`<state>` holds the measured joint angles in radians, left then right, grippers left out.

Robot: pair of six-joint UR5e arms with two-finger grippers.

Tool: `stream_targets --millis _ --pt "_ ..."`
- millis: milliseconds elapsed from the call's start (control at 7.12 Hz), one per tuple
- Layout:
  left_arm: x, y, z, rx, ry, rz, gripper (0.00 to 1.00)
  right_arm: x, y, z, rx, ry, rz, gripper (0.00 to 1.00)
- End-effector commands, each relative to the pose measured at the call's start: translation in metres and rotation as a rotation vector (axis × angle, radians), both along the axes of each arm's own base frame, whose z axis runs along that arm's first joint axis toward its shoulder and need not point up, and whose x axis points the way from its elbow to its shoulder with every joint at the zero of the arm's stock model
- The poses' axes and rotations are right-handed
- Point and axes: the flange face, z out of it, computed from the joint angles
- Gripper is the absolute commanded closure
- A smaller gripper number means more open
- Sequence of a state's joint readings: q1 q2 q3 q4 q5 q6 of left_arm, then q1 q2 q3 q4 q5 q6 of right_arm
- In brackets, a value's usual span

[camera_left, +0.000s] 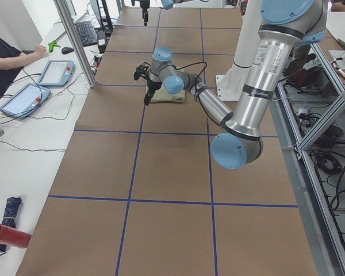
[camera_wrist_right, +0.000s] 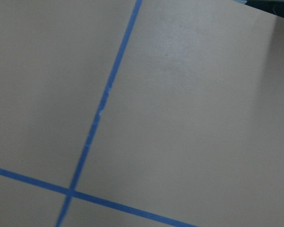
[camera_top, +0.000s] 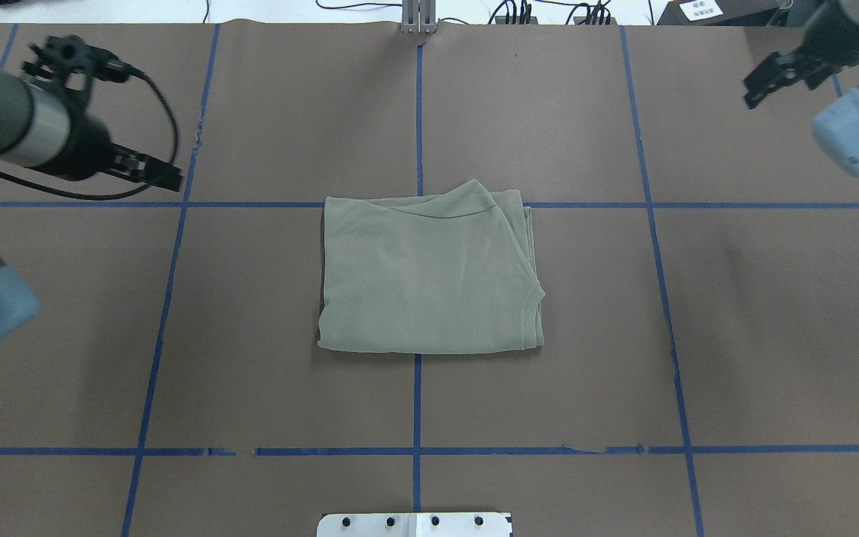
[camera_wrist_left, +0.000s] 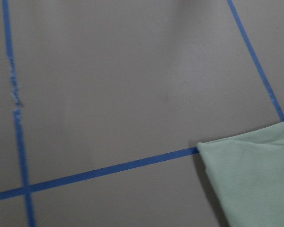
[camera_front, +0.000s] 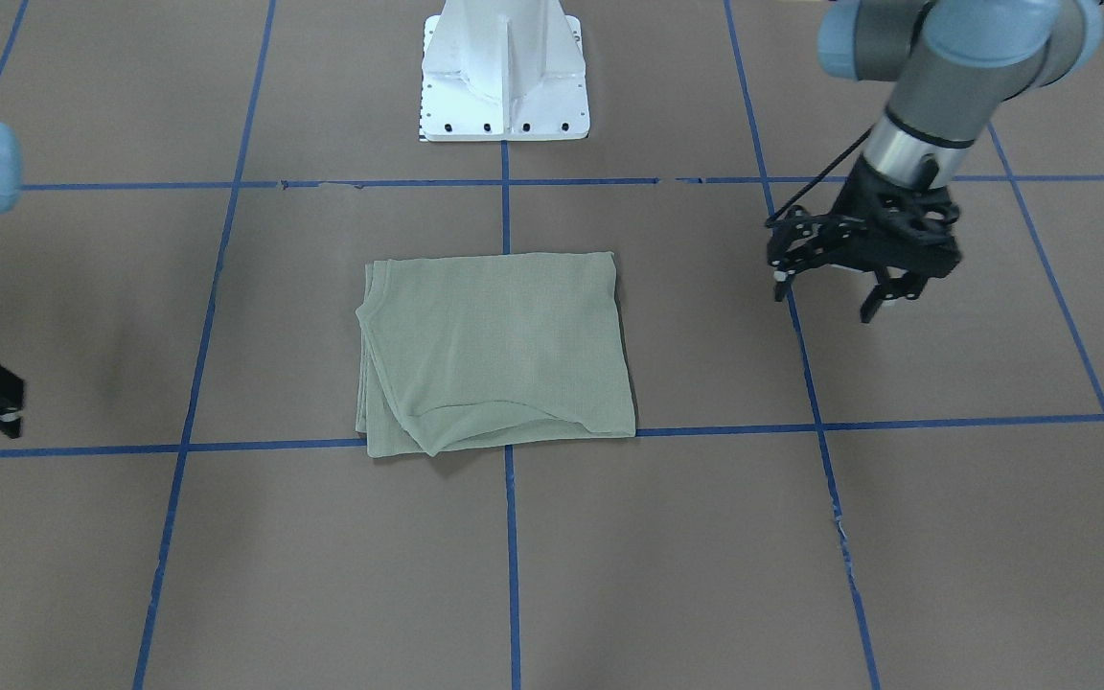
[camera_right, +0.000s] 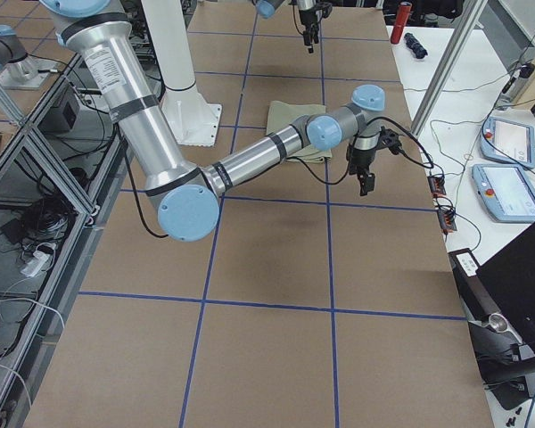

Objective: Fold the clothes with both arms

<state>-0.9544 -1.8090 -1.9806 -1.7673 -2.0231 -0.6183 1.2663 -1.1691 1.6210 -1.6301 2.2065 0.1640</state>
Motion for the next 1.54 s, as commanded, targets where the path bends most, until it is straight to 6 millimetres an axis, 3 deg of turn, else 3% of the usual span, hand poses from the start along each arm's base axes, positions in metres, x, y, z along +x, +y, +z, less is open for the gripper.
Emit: stream_targets --millis 0,140,281,421,561,842,982,1123,1404 --pt "-0.156 0.003 0.081 0.084 -0.113 0.057 0.0 0.125 0.035 0.081 -0.01 -0.037 -0.077 0.0" --pt "-0.192 0.03 0.134 -0.002 -0.123 0.045 0.0 0.14 0.074 0.136 -0.081 -0.028 -0.071 0.0" --pt "-0.21 0.037 0.165 -0.074 -0.141 0.014 0.0 0.155 0.112 0.183 -0.165 -0.017 -0.048 0.0" --pt "-0.255 0.035 0.182 -0.1 -0.141 -0.071 0.0 0.181 0.142 0.212 -0.226 -0.02 0.005 0.0" --pt "-0.286 0.039 0.192 -0.146 -0.117 -0.12 0.0 0.203 0.159 0.205 -0.215 -0.047 0.054 0.0" --pt "-0.295 0.043 0.229 -0.19 -0.129 0.0 0.0 0.202 0.164 0.168 -0.191 -0.046 0.07 0.0" --pt "-0.299 0.056 0.244 -0.216 -0.134 0.009 0.0 0.2 0.162 0.155 -0.223 -0.054 0.13 0.0" --pt "-0.3 0.072 0.26 -0.249 -0.131 0.012 0.0 0.196 0.162 0.147 -0.237 -0.059 0.154 0.0" --pt "-0.294 0.084 0.273 -0.306 -0.059 0.03 0.0 0.195 0.168 0.155 -0.239 -0.057 0.142 0.0"
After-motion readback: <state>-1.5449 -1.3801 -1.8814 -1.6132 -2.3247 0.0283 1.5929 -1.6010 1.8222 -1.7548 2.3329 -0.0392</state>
